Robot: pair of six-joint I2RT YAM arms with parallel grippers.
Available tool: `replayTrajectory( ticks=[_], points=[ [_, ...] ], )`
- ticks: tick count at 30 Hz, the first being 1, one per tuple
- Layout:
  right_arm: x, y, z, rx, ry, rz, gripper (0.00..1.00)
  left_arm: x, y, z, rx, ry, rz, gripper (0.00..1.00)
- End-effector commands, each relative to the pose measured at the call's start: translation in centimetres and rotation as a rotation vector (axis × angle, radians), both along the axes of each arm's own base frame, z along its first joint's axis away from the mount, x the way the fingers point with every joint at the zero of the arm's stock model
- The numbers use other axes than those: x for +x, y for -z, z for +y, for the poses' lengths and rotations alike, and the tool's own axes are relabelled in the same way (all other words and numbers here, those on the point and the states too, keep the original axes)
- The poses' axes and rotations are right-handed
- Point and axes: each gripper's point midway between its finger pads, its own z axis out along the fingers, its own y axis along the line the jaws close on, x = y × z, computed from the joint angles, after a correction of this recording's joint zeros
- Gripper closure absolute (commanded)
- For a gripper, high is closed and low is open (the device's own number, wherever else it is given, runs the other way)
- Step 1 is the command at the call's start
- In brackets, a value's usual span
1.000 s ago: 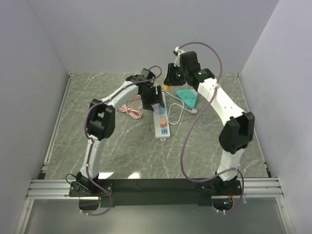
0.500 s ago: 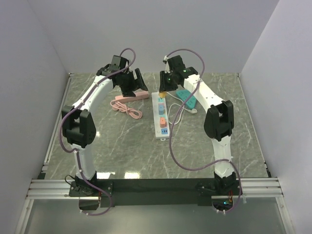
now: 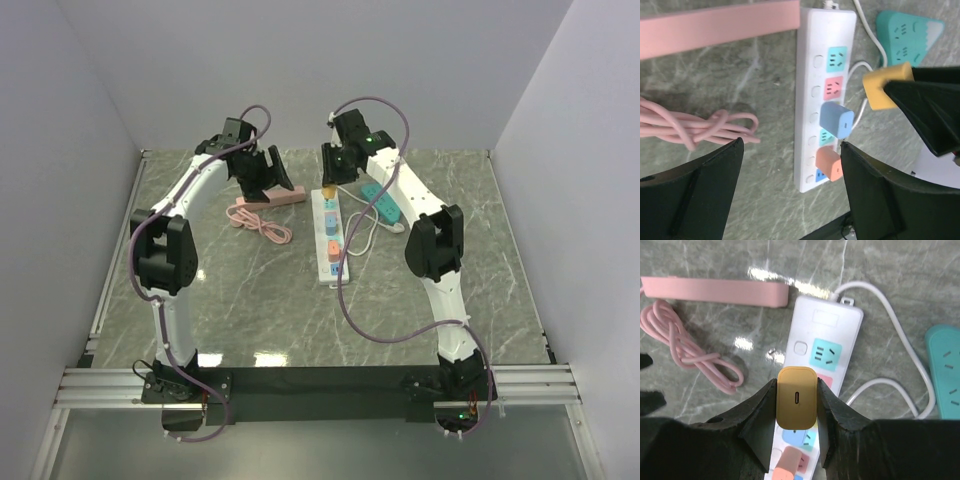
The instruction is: Insert the plug
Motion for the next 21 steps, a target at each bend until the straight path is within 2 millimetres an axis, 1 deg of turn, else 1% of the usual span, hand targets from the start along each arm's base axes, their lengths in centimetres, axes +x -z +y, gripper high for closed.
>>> replayTrajectory(
  ticks=[1, 2, 3, 4, 5, 7, 8, 9, 10, 11, 12, 13, 14, 16, 18, 19, 21],
  points=[
    [-1.5, -0.1, -0.3, -0.02, 0.01, 0.057, 1.0, 0.8, 1.1, 0.5, 0.042, 0.009, -0.013, 0.16],
    [-1.8, 0.0, -0.4, -0.023, 0.01, 0.067, 1.0, 0.6, 1.7, 0.7, 0.046, 0.012, -0.011, 0.17],
    [-2.1, 0.3, -0.6, -0.026, 0.006, 0.078, 1.0, 0.9, 1.5, 0.6, 0.047, 0.024, -0.038, 0.16],
    [-2.8, 1.7, -0.9, -0.04, 0.002, 0.106, 1.0, 1.2, 1.2, 0.8, 0.05, 0.019, -0.061, 0.16],
    [-3.3, 1.0, -0.8, -0.032, -0.006, 0.097, 1.0, 1.7, 0.8, 0.8, 0.045, 0.017, -0.089, 0.16],
    [-3.9, 1.7, -0.8, -0.033, -0.024, 0.108, 1.0, 2.2, 0.4, 0.9, 0.032, 0.015, -0.103, 0.16],
    [-4.0, 1.6, -0.7, -0.029, -0.035, 0.107, 1.0, 2.5, 0.0, 0.9, 0.025, 0.013, -0.112, 0.16],
    [-4.2, 1.7, -0.4, -0.018, -0.057, 0.117, 1.0, 2.6, 0.0, 1.2, 0.018, 0.007, -0.105, 0.16],
    [-4.0, 1.2, -0.4, -0.022, -0.061, 0.113, 1.0, 2.6, 0.0, 1.2, 0.011, 0.008, -0.102, 0.16],
    [-3.8, 1.4, -0.6, -0.03, -0.05, 0.113, 1.0, 2.6, 0.0, 1.2, 0.005, 0.01, -0.102, 0.16],
    [-3.6, 1.2, -0.6, -0.036, -0.039, 0.097, 1.0, 2.8, -0.1, 1.3, 0.002, 0.005, -0.11, 0.16],
    [-3.2, 1.1, -0.5, -0.03, -0.029, 0.078, 1.0, 2.9, -0.7, 1.3, 0.0, 0.003, -0.13, 0.16],
    [-3.0, 0.2, -0.6, -0.025, -0.02, 0.048, 1.0, 2.9, -0.6, 1.4, 0.004, -0.002, -0.132, 0.16],
    [-2.3, -0.5, -1.0, -0.038, 0.012, 0.001, 1.0, 3.3, -0.9, 1.4, 0.004, -0.006, -0.151, 0.17],
    [-1.8, -2.3, -1.3, -0.036, 0.044, -0.039, 1.0, 3.7, -1.4, 1.4, 0.0, -0.012, -0.164, 0.16],
    [-1.1, -4.0, -1.1, -0.023, 0.053, -0.091, 1.0, 3.9, -1.6, 1.4, -0.001, -0.014, -0.171, 0.16],
    [-0.7, -5.2, -1.0, -0.038, 0.055, -0.155, 1.0, 4.1, -1.8, 1.5, -0.001, -0.021, -0.184, 0.17]
  ],
)
